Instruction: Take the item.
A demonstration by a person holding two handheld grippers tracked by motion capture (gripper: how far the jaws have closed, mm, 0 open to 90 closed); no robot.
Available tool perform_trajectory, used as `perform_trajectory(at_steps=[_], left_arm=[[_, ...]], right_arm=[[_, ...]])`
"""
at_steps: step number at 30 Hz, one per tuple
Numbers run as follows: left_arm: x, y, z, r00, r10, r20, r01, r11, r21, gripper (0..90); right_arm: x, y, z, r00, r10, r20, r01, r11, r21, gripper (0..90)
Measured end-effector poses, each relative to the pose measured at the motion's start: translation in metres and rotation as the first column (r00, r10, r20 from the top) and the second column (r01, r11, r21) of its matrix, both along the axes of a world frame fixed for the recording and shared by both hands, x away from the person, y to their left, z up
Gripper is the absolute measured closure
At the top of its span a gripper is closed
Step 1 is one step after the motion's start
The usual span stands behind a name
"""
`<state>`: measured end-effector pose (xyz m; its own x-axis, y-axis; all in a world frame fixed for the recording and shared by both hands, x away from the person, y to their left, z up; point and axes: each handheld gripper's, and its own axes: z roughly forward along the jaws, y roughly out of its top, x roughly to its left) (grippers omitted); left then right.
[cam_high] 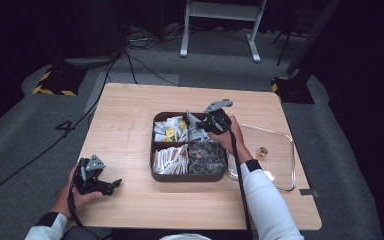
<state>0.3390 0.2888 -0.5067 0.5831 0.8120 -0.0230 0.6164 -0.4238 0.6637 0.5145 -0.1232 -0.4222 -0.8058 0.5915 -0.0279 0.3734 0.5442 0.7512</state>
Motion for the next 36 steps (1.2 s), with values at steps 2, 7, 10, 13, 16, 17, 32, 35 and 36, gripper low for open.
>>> perform_trajectory(at_steps=[2, 7, 10, 13, 16, 17, 32, 35, 36], left_arm=[[0.0, 0.0, 0.0, 1.0, 0.0, 0.0, 0.0, 1.0, 0.0, 0.6], [0.0, 0.0, 0.0, 1.0, 0.0, 0.0, 0.0, 1.0, 0.0, 0.6], [0.0, 0.0, 0.0, 1.0, 0.0, 0.0, 0.0, 1.0, 0.0, 0.6], [0.0, 0.0, 0.0, 1.0, 0.0, 0.0, 0.0, 1.0, 0.001, 0.6], [0.0, 0.0, 0.0, 1.0, 0.0, 0.0, 0.0, 1.0, 0.0, 0.6], [0.0, 0.0, 0.0, 1.0, 0.0, 0.0, 0.0, 1.0, 0.0, 0.6], [0.0, 0.0, 0.0, 1.0, 0.001, 0.001, -0.001, 1.0, 0.001, 0.6], [0.0, 0.0, 0.0, 1.0, 0.001, 0.0, -0.001, 1.0, 0.0, 0.6], [0.0, 0.0, 0.0, 1.0, 0.001, 0.0, -0.001, 1.0, 0.0, 0.6]], right_arm=[[-0.004, -0.004, 0.003, 0.9999, 0.004, 0.014, -0.005, 1.0, 0.011, 90.0], [-0.012, -0.014, 0.007, 0.9995, 0.01, 0.029, -0.011, 0.999, 0.04, 90.0], [-0.015, -0.019, 0.009, 0.9994, 0.011, 0.034, -0.013, 0.998, 0.055, 90.0], [-0.02, -0.025, 0.013, 0.999, 0.012, 0.044, -0.015, 0.997, 0.079, 90.0], [-0.024, -0.031, 0.016, 0.9984, 0.013, 0.056, -0.018, 0.996, 0.089, 90.0], [-0.026, -0.033, 0.017, 0.9982, 0.014, 0.058, -0.019, 0.995, 0.093, 90.0], [-0.053, -0.07, 0.029, 0.9954, 0.006, 0.096, -0.021, 0.988, 0.155, 90.0], [-0.059, -0.075, 0.033, 0.9941, 0.011, 0.108, -0.029, 0.986, 0.165, 90.0], [-0.061, -0.076, 0.034, 0.9938, 0.013, 0.11, -0.031, 0.985, 0.17, 90.0]])
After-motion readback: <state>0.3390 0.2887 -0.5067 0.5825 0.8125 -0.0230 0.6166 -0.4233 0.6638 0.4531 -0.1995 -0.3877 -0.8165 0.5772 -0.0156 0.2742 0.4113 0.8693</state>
